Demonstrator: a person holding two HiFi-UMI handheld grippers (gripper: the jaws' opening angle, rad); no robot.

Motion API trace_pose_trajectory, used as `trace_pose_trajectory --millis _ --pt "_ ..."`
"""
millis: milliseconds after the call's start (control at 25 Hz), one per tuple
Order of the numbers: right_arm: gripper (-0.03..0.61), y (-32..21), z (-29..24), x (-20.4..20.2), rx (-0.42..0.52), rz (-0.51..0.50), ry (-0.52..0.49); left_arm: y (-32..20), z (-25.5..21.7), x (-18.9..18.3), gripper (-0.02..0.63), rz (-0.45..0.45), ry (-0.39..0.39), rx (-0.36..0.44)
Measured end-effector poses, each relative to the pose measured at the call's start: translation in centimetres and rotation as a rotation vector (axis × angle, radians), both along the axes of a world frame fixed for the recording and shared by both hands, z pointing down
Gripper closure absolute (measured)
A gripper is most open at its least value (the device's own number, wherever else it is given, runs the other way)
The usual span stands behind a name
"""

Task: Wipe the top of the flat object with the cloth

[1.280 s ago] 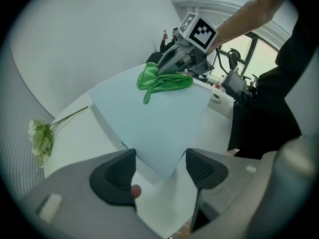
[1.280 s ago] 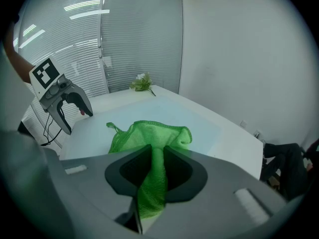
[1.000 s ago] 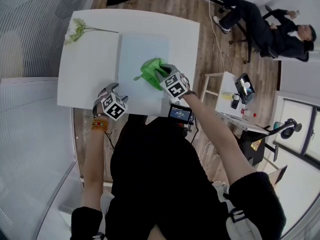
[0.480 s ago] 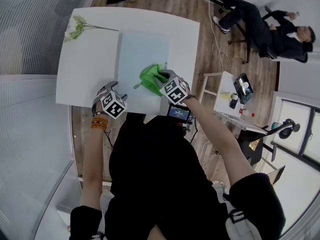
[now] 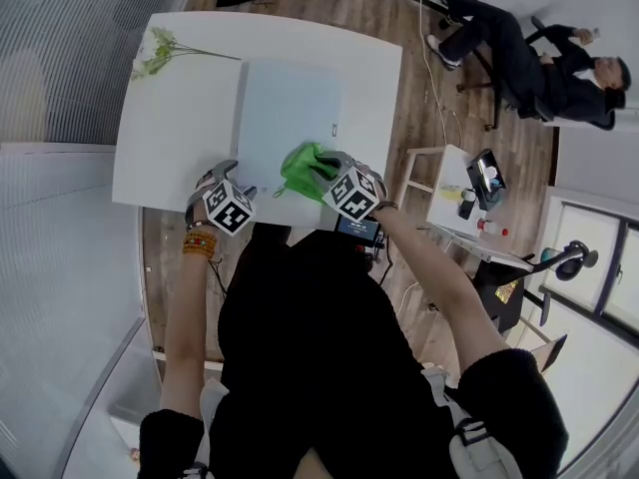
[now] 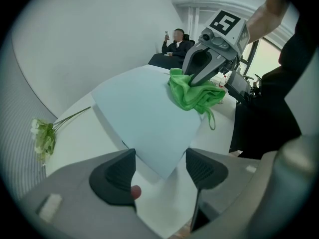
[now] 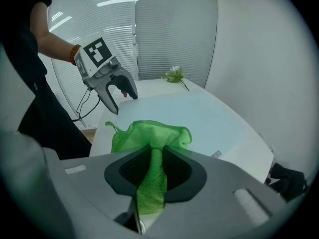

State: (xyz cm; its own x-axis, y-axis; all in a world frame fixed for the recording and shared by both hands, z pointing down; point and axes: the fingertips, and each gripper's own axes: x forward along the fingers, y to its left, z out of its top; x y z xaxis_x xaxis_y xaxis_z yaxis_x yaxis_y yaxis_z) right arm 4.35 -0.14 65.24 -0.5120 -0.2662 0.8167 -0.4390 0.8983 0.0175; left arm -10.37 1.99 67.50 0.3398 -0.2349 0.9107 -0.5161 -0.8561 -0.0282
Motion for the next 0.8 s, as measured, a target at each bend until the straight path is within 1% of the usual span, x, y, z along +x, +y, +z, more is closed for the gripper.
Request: trace_pose_trajectory --millis 40,120,240,360,440,600,800 --pt "0.479 0.1 -0.3 0.1 -0.022 0.004 -0.026 0.0 0.0 0.0 0.296 -0.002 0.000 0.005" --pt "0.479 -0.7 -1.3 0.5 -0.061 0.049 -0.109 0.0 0.0 0.1 0.297 0.000 -0.005 0.016" --pt "0.479 -4.6 -3.5 1.7 -0.062 0.177 -0.223 0.0 0.0 0.2 0.296 0.003 -0.003 0.023" --pt "0.476 -10.1 -5.2 3.0 -0.059 0.319 -0.293 0.1 -0.1 0.4 0.298 0.004 0.010 0.030" --pt "0.474 -13.8 -5.6 3.5 -0.040 0.378 -0.301 0.1 -0.1 0.4 0.298 0.007 0.015 0.032" --pt "0.472 -19.6 -5.3 3.6 0.039 0.410 -0.248 0.0 0.1 0.3 0.298 0.010 0.006 0.032" --pt "0.469 -23.4 -3.2 3.1 0.048 0.435 -0.192 0.1 0.1 0.5 0.298 0.014 -0.001 0.036"
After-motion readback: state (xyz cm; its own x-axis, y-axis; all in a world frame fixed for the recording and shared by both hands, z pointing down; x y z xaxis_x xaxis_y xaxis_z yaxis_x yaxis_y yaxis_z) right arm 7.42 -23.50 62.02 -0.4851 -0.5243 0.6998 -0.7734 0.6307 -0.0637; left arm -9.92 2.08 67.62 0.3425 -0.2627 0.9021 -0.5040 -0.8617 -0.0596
